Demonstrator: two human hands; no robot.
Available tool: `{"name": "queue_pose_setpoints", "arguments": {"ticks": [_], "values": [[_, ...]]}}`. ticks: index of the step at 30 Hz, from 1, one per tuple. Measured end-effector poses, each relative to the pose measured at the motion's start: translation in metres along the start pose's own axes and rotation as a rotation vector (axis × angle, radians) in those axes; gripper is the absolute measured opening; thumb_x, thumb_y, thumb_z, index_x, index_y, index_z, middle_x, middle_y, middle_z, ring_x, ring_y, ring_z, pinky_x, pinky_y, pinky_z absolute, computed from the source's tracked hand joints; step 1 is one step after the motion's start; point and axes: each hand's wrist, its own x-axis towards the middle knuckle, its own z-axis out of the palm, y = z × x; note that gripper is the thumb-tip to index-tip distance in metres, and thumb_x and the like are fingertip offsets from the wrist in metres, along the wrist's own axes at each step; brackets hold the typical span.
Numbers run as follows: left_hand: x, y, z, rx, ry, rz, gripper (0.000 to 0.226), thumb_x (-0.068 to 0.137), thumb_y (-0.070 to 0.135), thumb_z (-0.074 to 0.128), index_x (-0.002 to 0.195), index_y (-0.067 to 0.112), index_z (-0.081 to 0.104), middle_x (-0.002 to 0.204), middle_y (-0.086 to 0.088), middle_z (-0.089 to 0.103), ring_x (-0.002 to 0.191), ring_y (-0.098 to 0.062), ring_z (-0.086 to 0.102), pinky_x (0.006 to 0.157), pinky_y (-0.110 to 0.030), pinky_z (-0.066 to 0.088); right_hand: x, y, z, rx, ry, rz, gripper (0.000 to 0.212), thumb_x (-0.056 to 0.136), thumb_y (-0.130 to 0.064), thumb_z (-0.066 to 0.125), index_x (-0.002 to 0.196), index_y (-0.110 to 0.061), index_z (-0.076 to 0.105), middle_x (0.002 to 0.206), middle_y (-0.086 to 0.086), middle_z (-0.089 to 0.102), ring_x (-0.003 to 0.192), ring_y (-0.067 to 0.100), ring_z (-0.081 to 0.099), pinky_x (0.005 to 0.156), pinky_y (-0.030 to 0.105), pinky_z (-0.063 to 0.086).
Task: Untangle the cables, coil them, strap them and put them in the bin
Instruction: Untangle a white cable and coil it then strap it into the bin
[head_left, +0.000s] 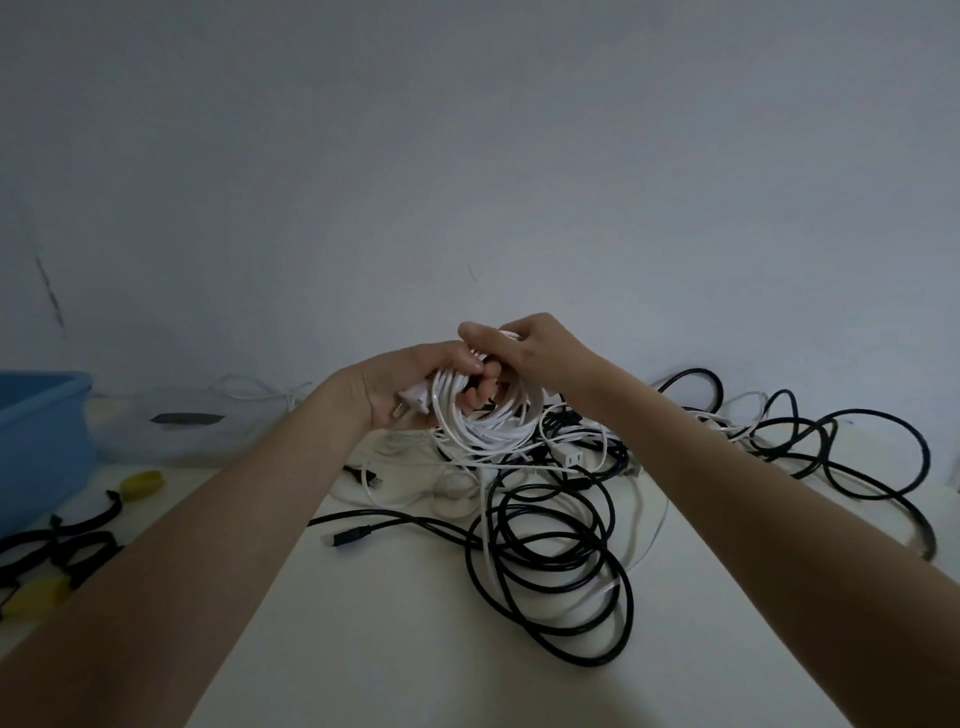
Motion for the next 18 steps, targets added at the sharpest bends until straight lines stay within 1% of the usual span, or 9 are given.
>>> {"name": "queue_pose_setpoints", "arguments": {"ticks": [2, 3, 4, 6, 9, 11, 14, 16, 18], "values": [[0.002, 0.000, -0.001, 0.068, 0.121, -0.021, 0.025, 0.088, 0.011, 0.053, 0.067, 0.010, 0.067, 0.056, 0.001, 0.063, 0.048, -0.004, 0.060, 0.049, -0.014, 0.051, 0.005, 0.006, 0.004, -0.024, 0.100, 0.032, 0.052, 0.080, -0.052, 0.064, 0.063, -0.003, 0.060, 0.050, 0.000, 0.053, 0.046, 0.011, 0.049, 0.047, 0.018, 0.039], [0.002, 0.000, -0.001, 0.116, 0.162, -0.021, 0.024, 0.092, 0.011, 0.048, 0.073, 0.011, 0.063, 0.056, 0.003, 0.062, 0.047, -0.002, 0.058, 0.047, -0.013, 0.049, 0.008, 0.010, 0.007, -0.046, 0.137, 0.049, 0.052, 0.079, -0.053, 0.064, 0.055, -0.007, 0.053, 0.043, -0.005, 0.047, 0.040, 0.008, 0.043, 0.044, 0.016, 0.035], [0.001, 0.000, 0.002, 0.166, 0.201, -0.023, 0.021, 0.093, 0.011, 0.046, 0.077, 0.011, 0.059, 0.056, 0.004, 0.061, 0.046, -0.001, 0.056, 0.046, -0.012, 0.047, 0.011, 0.012, 0.010, -0.066, 0.166, 0.059, 0.054, 0.079, -0.053, 0.064, 0.051, -0.010, 0.047, 0.039, -0.007, 0.042, 0.036, 0.007, 0.038, 0.042, 0.016, 0.032], [-0.003, -0.001, 0.003, 0.232, 0.275, -0.017, 0.016, 0.093, 0.009, 0.047, 0.079, 0.010, 0.056, 0.056, 0.004, 0.060, 0.044, -0.002, 0.054, 0.043, -0.013, 0.044, 0.018, 0.016, 0.018, -0.103, 0.187, 0.059, 0.057, 0.078, -0.055, 0.063, 0.053, -0.008, 0.044, 0.043, -0.002, 0.040, 0.039, 0.010, 0.037, 0.045, 0.020, 0.032], [-0.019, -0.007, -0.004, 0.339, 0.403, 0.009, 0.015, 0.091, 0.007, 0.047, 0.080, 0.006, 0.058, 0.058, 0.000, 0.063, 0.046, -0.004, 0.055, 0.044, -0.015, 0.044, 0.028, 0.014, 0.041, -0.153, 0.137, 0.038, 0.054, 0.080, -0.055, 0.061, 0.063, -0.004, 0.055, 0.056, 0.011, 0.047, 0.052, 0.019, 0.044, 0.055, 0.027, 0.037], [-0.034, -0.011, -0.014, 0.427, 0.474, 0.029, 0.014, 0.091, 0.007, 0.047, 0.086, 0.004, 0.059, 0.060, -0.001, 0.065, 0.049, -0.005, 0.056, 0.048, -0.016, 0.046, 0.035, 0.010, 0.060, -0.197, 0.095, 0.005, 0.055, 0.082, -0.055, 0.059, 0.062, -0.004, 0.052, 0.058, 0.014, 0.045, 0.055, 0.021, 0.044, 0.056, 0.029, 0.035], [-0.069, -0.017, -0.037, 0.531, 0.580, 0.051, 0.014, 0.092, 0.009, 0.048, 0.096, 0.006, 0.061, 0.062, -0.002, 0.066, 0.051, -0.005, 0.058, 0.052, -0.018, 0.046, 0.045, -0.007, 0.102, -0.209, 0.015, -0.034, 0.055, 0.083, -0.054, 0.058, 0.061, -0.005, 0.050, 0.059, 0.014, 0.045, 0.055, 0.021, 0.044, 0.055, 0.029, 0.035], [-0.093, -0.017, -0.049, 0.589, 0.647, 0.058, 0.015, 0.093, 0.007, 0.047, 0.090, 0.007, 0.061, 0.058, 0.000, 0.065, 0.047, -0.003, 0.058, 0.046, -0.014, 0.045, 0.052, -0.018, 0.129, -0.187, -0.018, -0.051, 0.058, 0.084, -0.054, 0.057, 0.058, -0.003, 0.048, 0.054, 0.011, 0.044, 0.051, 0.019, 0.044, 0.055, 0.027, 0.035], [-0.114, -0.017, -0.059, 0.645, 0.723, 0.061, 0.016, 0.093, 0.004, 0.047, 0.085, 0.007, 0.060, 0.058, 0.000, 0.063, 0.045, -0.001, 0.058, 0.045, -0.013, 0.045, 0.058, -0.028, 0.155, -0.155, -0.054, -0.051, 0.060, 0.084, -0.055, 0.056, 0.054, -0.005, 0.046, 0.054, 0.009, 0.047, 0.053, 0.019, 0.048, 0.060, 0.028, 0.039]]}}
